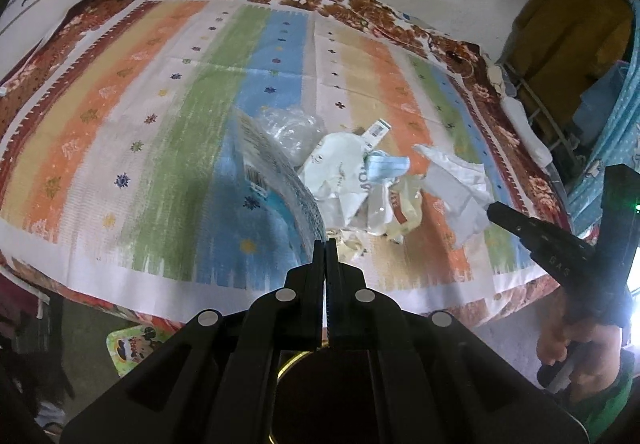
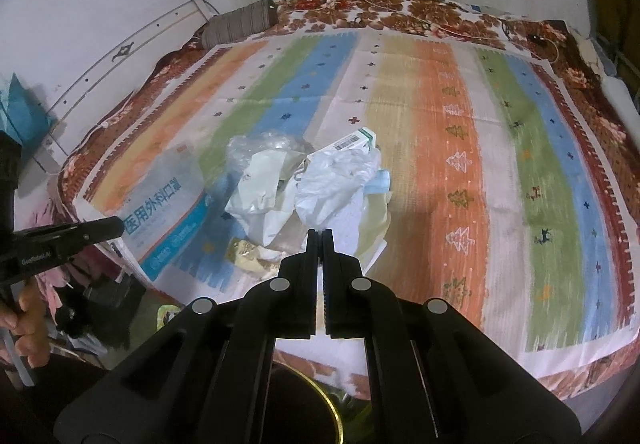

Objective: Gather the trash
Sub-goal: 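Lift the mask package with left tool while right tool carries tissue toward bin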

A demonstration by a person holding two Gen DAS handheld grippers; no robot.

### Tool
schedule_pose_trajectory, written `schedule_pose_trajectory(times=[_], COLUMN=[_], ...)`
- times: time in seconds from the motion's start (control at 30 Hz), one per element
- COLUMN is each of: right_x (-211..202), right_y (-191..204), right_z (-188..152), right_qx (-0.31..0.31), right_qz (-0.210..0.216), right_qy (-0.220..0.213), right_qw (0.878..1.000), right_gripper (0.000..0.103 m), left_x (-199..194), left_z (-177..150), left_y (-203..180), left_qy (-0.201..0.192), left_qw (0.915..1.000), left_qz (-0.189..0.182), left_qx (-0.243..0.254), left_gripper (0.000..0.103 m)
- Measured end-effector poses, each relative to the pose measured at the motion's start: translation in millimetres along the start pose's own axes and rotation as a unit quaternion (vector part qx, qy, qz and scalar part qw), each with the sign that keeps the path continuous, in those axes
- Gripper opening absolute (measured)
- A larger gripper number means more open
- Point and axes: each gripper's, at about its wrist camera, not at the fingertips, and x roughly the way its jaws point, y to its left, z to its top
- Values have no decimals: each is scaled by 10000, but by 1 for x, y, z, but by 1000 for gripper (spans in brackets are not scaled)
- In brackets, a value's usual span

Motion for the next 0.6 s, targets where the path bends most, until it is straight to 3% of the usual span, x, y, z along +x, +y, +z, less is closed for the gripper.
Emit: schedule_pose_trajectory(times=[0.4, 0.6], right_x=[-29, -43], right_y=[29, 38], right_z=[-29, -45], right_qx=[-93, -165], right_qz=[271, 213], right_qy=[-105, -165], right_qw=[9995, 9995], right_gripper=[1, 1], left_x=[-24, -36], left_z=[-25, -37], left_y=[-17, -26], left_qy=[-161, -277], left_qw=[9993, 9982], left_qz=[-287, -477], left_qx=[193, 252], left_gripper=[0, 0])
